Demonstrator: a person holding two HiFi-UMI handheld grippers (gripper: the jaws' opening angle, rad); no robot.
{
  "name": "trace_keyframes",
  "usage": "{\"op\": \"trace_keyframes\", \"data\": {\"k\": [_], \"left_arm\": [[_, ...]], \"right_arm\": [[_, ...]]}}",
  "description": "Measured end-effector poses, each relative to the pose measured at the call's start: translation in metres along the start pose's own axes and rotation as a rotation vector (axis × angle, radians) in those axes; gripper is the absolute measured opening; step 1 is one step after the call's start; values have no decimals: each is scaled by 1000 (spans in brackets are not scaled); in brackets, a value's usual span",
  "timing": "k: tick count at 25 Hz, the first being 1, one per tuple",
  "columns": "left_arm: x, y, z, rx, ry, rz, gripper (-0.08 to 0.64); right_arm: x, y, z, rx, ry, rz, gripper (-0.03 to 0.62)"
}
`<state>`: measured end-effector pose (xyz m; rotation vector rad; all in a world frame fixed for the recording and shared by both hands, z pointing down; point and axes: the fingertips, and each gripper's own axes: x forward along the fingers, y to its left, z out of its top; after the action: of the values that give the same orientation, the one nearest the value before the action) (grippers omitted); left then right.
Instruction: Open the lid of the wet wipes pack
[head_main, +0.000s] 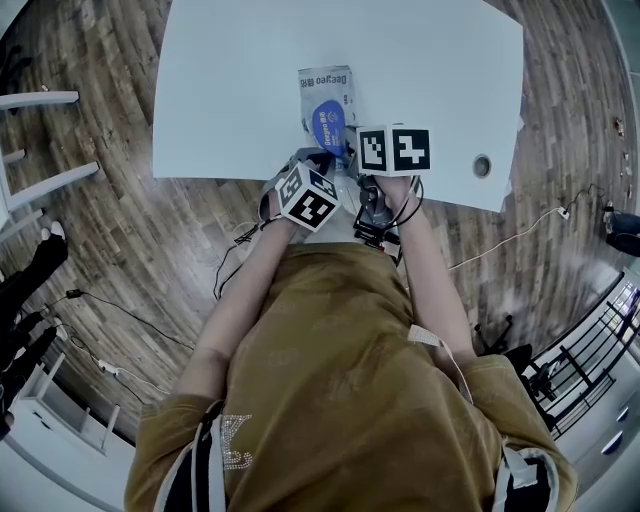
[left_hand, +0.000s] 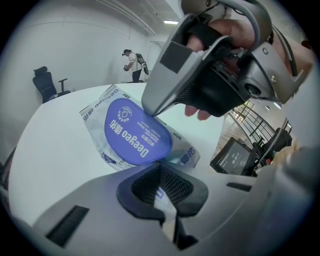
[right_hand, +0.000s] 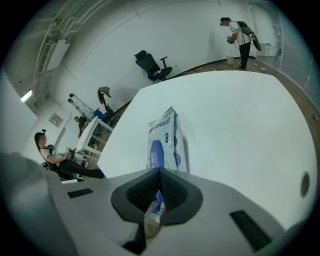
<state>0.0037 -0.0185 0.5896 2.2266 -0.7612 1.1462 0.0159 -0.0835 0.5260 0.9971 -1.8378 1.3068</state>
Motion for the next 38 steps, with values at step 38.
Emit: {"op": "trace_keyframes", "data": {"k": [38], "left_arm": [[-32,-19,19,-34,-205,-99,2]], "right_arm": [[7,49,18,-28,-33,168,8]]}}
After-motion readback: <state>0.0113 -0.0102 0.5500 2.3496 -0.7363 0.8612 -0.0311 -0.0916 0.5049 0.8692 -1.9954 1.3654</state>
